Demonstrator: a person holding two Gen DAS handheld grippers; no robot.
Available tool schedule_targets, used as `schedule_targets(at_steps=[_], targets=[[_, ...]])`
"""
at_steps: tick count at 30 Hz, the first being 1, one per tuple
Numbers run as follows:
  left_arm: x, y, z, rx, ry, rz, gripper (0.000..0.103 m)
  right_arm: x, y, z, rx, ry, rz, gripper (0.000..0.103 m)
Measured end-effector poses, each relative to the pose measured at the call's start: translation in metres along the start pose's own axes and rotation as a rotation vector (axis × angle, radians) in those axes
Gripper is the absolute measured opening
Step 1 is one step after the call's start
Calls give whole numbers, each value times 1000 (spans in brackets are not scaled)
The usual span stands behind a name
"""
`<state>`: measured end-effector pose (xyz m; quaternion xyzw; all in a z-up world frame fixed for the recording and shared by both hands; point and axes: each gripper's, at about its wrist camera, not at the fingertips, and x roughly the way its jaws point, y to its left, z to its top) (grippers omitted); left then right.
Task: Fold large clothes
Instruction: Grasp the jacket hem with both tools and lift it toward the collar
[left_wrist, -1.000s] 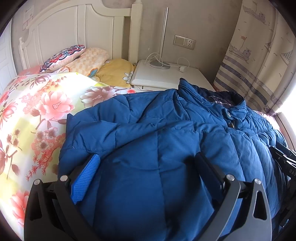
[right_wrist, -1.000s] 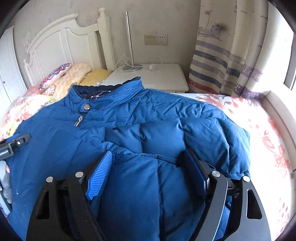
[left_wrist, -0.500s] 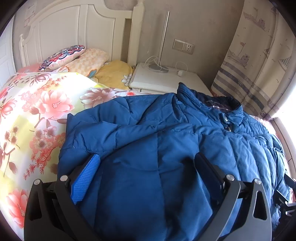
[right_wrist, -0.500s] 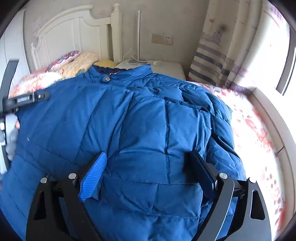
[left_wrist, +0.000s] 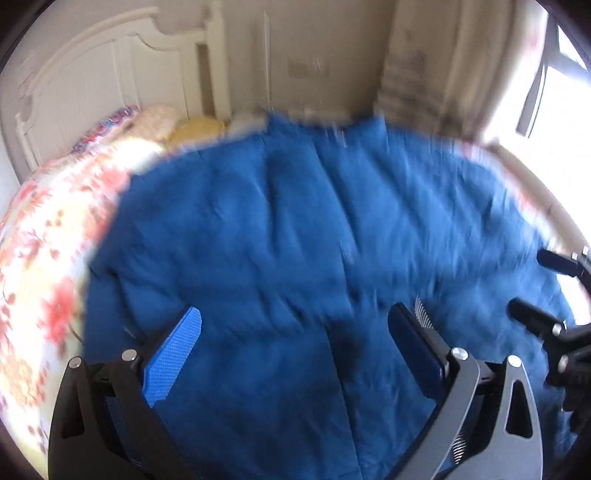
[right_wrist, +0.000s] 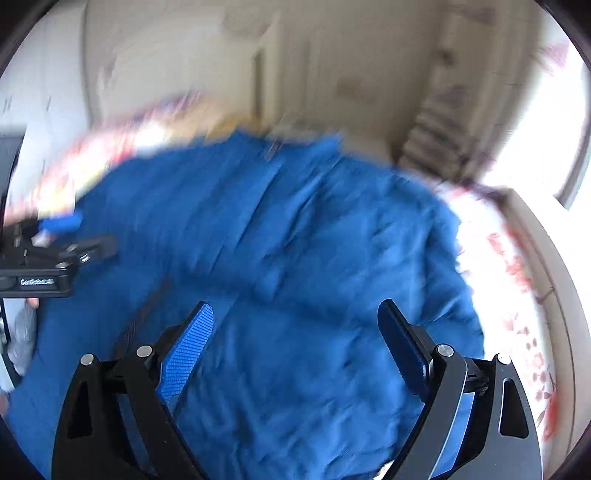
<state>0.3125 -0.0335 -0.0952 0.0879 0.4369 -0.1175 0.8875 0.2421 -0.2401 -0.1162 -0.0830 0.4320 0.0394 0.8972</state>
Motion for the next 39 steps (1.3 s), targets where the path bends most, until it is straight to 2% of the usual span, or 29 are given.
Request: schedule_targets(at_steps=[2, 5, 8, 10, 11, 13, 14, 16, 18, 21, 24, 25, 26, 27, 29, 32, 34, 35, 38, 39], targets=[[4, -10, -1, 45, 7, 43, 101, 3, 2, -5, 9, 1, -10, 87], [-3, -2, -3, 19, 26, 42, 101, -7, -1, -8, 36, 33, -23, 87], [-28, 15, -20, -10, 1, 60, 101, -32, -10, -23, 37, -13, -45, 88], [-32, 34, -33, -25, 12, 96, 101, -31, -26, -36, 71, 9, -77, 88], [-31, 48, -41, -54, 34, 93, 101, -24, -36, -45, 98, 40, -77, 88], [-32, 75, -47, -153, 58, 16, 101, -20, -56, -56, 178, 29, 29, 90], [-34, 86, -48, -188, 56, 13, 101, -21, -58, -56, 186, 28, 33, 90], [-39, 94, -49, -195, 55, 56, 101, -29, -51, -55, 159, 44, -36, 89], [-51, 96, -55, -206, 31, 67, 100, -50, -38, -58, 142, 3, -42, 89], [-76, 88, -67, -183, -19, 22, 100, -82, -10, -67, 97, -81, 28, 89], [-92, 61, -79, -103, -48, -30, 101, -89, 24, -74, -8, -97, 41, 89], [-91, 48, -84, -56, -47, -50, 101, -86, 41, -80, -56, -97, 51, 90], [-84, 37, -87, -18, -30, -38, 101, -79, 50, -83, -83, -72, 57, 90], [-73, 28, -91, 23, 3, -1, 101, -66, 61, -89, -118, -27, 18, 89], [-66, 25, -89, 33, 16, 16, 101, -67, 64, -89, -115, -29, 8, 90], [-66, 28, -87, 18, 20, -1, 101, -68, 55, -88, -76, -9, 30, 90], [-71, 27, -91, 21, 20, 29, 101, -78, 51, -90, -54, -20, 12, 90], [-78, 29, -95, 10, 7, 56, 100, -78, 49, -89, -55, -29, 7, 90], [-98, 32, -117, 13, -16, 15, 101, -95, 50, -105, -76, -52, -3, 90], [-99, 33, -124, 24, -13, 28, 101, -96, 49, -113, -81, -39, 3, 90]])
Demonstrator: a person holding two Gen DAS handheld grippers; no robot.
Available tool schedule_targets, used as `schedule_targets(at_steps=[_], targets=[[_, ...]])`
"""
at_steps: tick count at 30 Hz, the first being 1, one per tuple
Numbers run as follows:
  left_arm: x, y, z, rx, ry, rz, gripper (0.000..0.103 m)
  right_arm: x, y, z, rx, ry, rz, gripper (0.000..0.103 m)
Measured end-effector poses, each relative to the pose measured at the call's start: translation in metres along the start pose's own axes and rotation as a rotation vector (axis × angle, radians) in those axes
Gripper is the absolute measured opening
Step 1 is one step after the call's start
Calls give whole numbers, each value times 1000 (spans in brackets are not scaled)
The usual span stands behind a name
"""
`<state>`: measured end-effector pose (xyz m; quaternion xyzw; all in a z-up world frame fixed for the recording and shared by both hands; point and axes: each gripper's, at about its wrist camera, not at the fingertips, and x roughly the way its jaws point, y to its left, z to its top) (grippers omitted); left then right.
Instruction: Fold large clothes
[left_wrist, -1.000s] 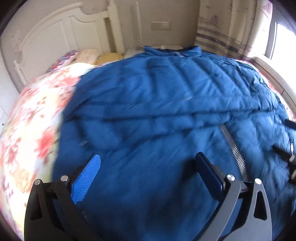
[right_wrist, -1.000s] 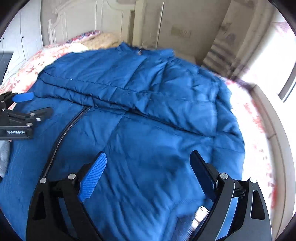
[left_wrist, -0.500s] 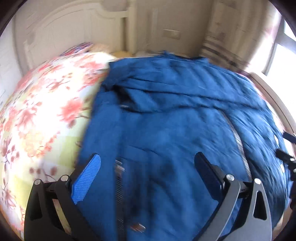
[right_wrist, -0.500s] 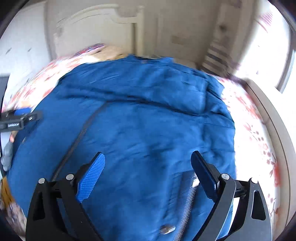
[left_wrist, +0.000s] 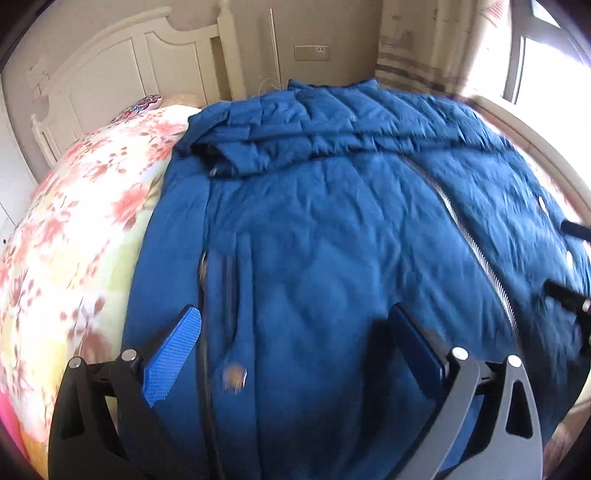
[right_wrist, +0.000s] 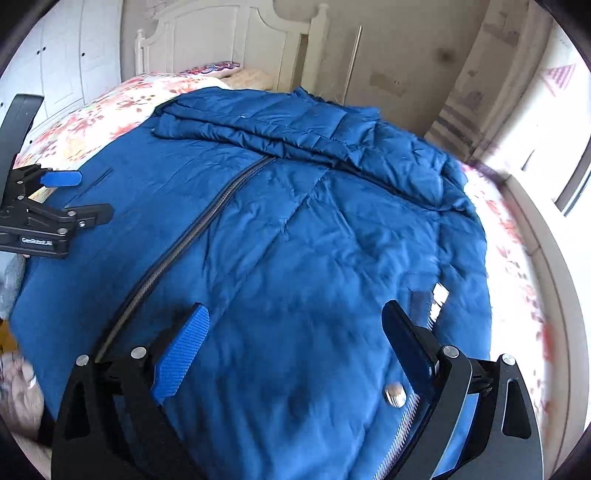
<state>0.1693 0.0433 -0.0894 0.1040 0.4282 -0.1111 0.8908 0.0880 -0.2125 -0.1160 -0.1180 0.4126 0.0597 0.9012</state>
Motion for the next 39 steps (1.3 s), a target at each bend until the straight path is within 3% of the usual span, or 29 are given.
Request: schedule_targets(at_steps=[1, 4, 8, 11, 14, 18, 23, 28, 31, 34, 39], targets=[[0, 3, -10, 4, 3, 3, 101, 7, -2, -13, 1, 33, 16, 90], [0, 17, -19, -40, -4, -52, 101, 7, -12, -28, 58, -46, 68, 91], [-10, 18, -24, -45, -10, -12, 100, -3, -3, -22, 63, 1, 9, 90], [-39, 15, -43, -28, -82, -53, 101, -29, 9, -27, 10, -79, 38, 90], [-40, 8, -63, 13, -63, -56, 101, -26, 25, -45, -38, -63, 59, 91], [-44, 14, -77, 7, -89, -62, 101, -26, 17, -65, 33, -109, 96, 91], [-70, 49, -102, -51, -144, 5, 101, -64, -15, -93, 73, -152, -19, 91], [-72, 85, -131, -208, -141, -61, 101, -75, -63, -143, 244, -102, -87, 91], [-73, 81, -132, -178, -134, -27, 101, -72, -66, -160, 289, -87, -67, 91], [-75, 77, -131, -157, -105, -42, 101, -69, -54, -166, 273, -86, -59, 92], [-79, 62, -147, -105, -75, -12, 101, -62, -54, -174, 334, -69, -19, 85]])
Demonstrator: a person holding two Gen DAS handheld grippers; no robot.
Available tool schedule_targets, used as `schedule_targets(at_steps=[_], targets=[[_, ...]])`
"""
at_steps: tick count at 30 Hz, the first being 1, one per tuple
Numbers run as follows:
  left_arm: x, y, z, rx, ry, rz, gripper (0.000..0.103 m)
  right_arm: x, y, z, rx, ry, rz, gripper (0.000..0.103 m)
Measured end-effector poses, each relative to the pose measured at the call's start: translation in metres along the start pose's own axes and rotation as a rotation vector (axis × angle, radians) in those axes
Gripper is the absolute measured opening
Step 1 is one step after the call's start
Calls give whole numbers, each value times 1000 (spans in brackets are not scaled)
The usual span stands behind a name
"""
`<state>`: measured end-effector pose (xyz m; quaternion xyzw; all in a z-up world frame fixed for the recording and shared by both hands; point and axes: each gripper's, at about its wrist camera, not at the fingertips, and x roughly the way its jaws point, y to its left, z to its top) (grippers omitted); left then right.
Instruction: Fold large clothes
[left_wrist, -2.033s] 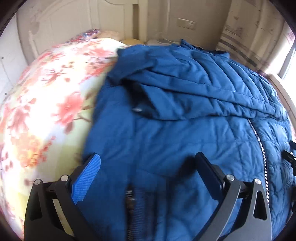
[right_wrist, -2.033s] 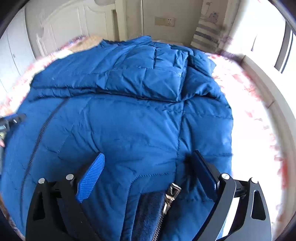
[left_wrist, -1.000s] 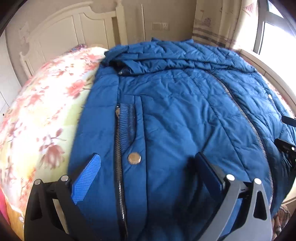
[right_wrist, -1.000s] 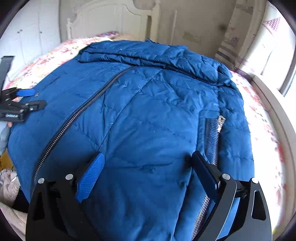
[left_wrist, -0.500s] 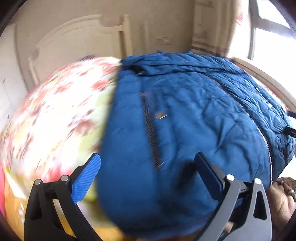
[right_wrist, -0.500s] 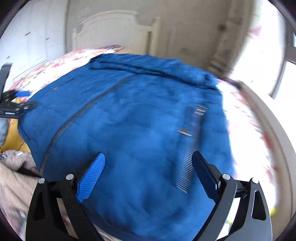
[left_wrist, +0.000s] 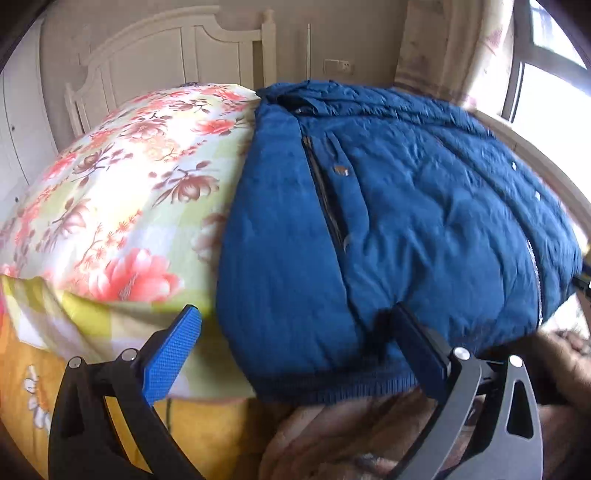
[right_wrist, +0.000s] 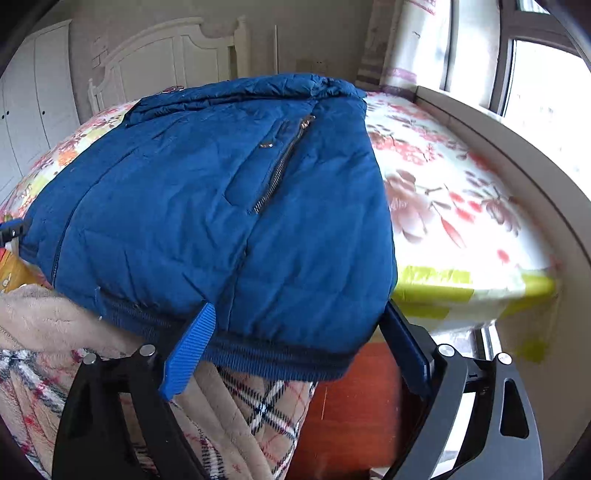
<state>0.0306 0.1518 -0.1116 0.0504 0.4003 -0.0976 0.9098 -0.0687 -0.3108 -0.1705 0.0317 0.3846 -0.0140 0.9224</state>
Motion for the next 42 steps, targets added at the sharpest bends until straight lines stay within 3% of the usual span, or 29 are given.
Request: schedule_targets(at_steps=[4, 9, 11, 13, 16, 17, 18, 19, 20, 25, 33, 37, 42], targets=[[10, 8, -8, -40, 46, -50, 101, 7, -5, 1, 31, 7, 30, 84], [20, 9, -5, -51, 28, -86, 101, 13, -10, -1, 86, -2, 74, 83], [20, 9, -6, -53, 22, -98, 99, 11, -7, -3, 68, -19, 89, 78], [20, 11, -8, -62, 18, -159, 82, 8, -1, -5, 30, -35, 96, 65], [11, 6, -11, -22, 9, -170, 54, 0, 1, -8, -4, -22, 133, 52], [6, 5, -12, -11, 2, -174, 37, -4, 4, -8, -25, -20, 132, 46], [0, 3, -13, -4, -10, -178, 26, -10, 8, -9, -46, -25, 124, 40], [-11, -1, -13, 14, -40, -175, 23, -17, 11, -10, -63, -41, 140, 26], [-19, -4, -12, 31, -67, -162, 20, -23, 14, -9, -72, -64, 141, 24], [-62, -8, 10, 39, -221, -151, 18, -62, 26, 5, -110, -203, 139, 16], [-93, 6, 22, -50, -317, -217, 16, -103, 36, 20, -127, -326, 165, 14], [-128, 22, 27, -82, -376, -249, 16, -143, 35, 28, -135, -419, 249, 14], [-200, 42, 28, -102, -506, -303, 16, -209, 30, 38, -126, -576, 315, 14]])
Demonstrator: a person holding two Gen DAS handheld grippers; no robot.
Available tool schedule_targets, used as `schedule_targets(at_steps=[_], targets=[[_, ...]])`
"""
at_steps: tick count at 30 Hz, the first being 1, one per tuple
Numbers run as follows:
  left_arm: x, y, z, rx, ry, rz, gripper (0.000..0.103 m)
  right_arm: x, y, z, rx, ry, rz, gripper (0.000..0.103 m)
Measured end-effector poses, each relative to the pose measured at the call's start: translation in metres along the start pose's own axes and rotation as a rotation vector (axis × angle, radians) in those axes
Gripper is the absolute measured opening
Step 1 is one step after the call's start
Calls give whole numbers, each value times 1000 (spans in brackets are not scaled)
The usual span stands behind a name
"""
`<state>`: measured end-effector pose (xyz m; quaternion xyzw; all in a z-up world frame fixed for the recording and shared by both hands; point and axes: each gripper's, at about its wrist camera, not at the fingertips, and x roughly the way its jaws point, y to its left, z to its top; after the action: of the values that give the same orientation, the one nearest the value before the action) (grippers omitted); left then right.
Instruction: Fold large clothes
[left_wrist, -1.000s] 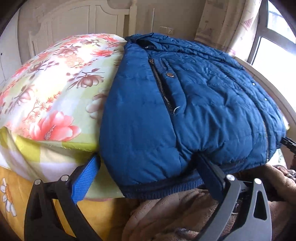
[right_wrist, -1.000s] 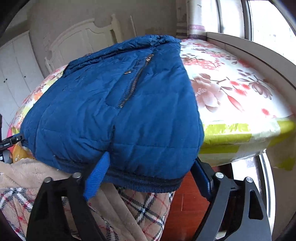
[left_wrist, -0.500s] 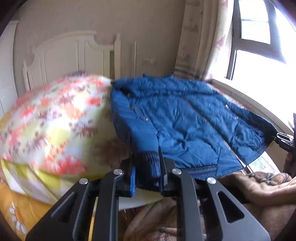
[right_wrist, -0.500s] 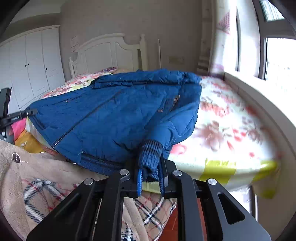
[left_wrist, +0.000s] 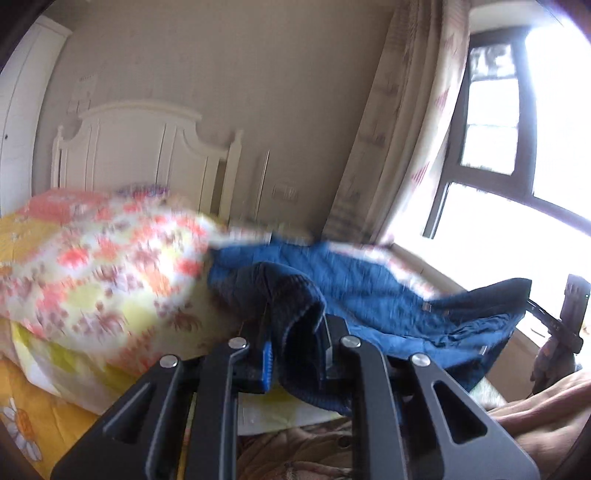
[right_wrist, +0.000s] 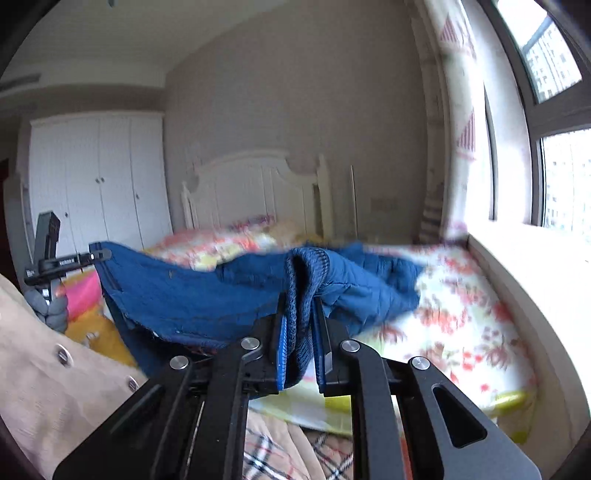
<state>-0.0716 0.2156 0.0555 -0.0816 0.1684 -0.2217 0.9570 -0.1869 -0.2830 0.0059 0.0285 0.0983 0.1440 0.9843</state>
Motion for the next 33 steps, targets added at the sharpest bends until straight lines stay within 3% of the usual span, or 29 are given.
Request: schedule_targets(at_steps=[3, 6, 9, 11, 13, 15, 17, 19, 21, 24, 26, 30, 33], targets=[[-30, 4, 25, -47, -89, -74, 17, -24, 2, 38, -11, -134, 41, 11], [-17, 17, 53, -118, -89, -138, 17, -16, -12, 66, 1, -176, 19, 9], [29, 16, 69, -125, -32, -134, 17, 42, -44, 76, 20, -60, -72, 10], [53, 10, 65, -125, 11, -140, 17, 72, -55, 64, 45, 54, -62, 10], [53, 4, 57, -99, 8, -117, 17, 86, -57, 41, 14, 162, -97, 10], [39, 6, 49, -83, -13, -85, 17, 84, -59, 17, -6, 245, -78, 11], [24, 14, 44, -99, -15, -70, 17, 75, -61, -12, -3, 353, -48, 19], [10, 18, 38, -92, -17, -44, 17, 70, -60, -39, -15, 440, -18, 62], [3, 21, 33, -91, -6, -34, 17, 56, -56, -65, -11, 487, 4, 84], [-2, 22, 29, -100, 4, -25, 17, 37, -48, -97, -17, 584, 106, 86], [0, 20, 30, -98, 5, -24, 17, 18, -50, -112, 129, 631, 296, 86], [6, 15, 34, -79, 2, -30, 17, -3, -51, -128, 394, 541, 615, 91], [9, 14, 34, -71, 0, -37, 17, 10, -40, -142, 402, 613, 606, 91]])
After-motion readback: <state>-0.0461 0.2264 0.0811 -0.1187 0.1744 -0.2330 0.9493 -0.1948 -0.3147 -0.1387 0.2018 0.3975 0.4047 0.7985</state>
